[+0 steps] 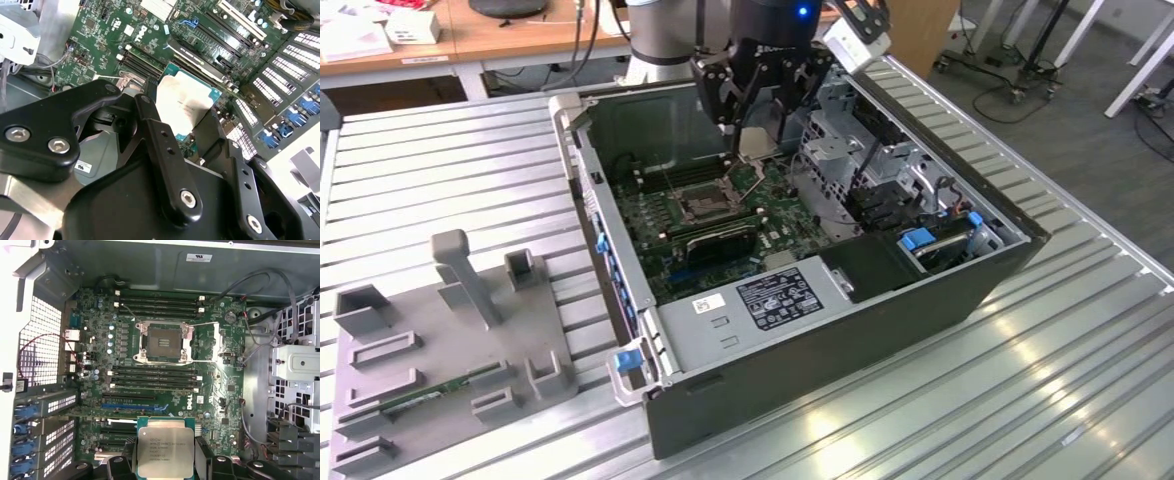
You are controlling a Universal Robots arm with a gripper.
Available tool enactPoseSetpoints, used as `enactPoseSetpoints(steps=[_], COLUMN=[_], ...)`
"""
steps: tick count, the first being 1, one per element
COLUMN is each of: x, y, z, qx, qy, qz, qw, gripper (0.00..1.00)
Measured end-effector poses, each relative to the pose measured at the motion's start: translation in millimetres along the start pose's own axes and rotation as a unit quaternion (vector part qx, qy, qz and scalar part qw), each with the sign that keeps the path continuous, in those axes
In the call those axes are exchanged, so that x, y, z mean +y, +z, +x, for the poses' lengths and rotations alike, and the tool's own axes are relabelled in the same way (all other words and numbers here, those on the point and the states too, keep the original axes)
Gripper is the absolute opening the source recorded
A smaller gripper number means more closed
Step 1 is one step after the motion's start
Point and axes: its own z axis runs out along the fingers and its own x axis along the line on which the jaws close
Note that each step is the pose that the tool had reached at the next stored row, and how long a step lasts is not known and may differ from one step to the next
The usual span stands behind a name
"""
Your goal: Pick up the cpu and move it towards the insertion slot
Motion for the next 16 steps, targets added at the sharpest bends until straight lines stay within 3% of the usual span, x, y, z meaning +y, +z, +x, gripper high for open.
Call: enactPoseSetpoints(steps=[16], x=[-0.5], y=[0.1], z=[-14.5], qx=[0.0000], qy=[0.000], qz=[0.0000], qw=[1.00000], gripper=[0.55])
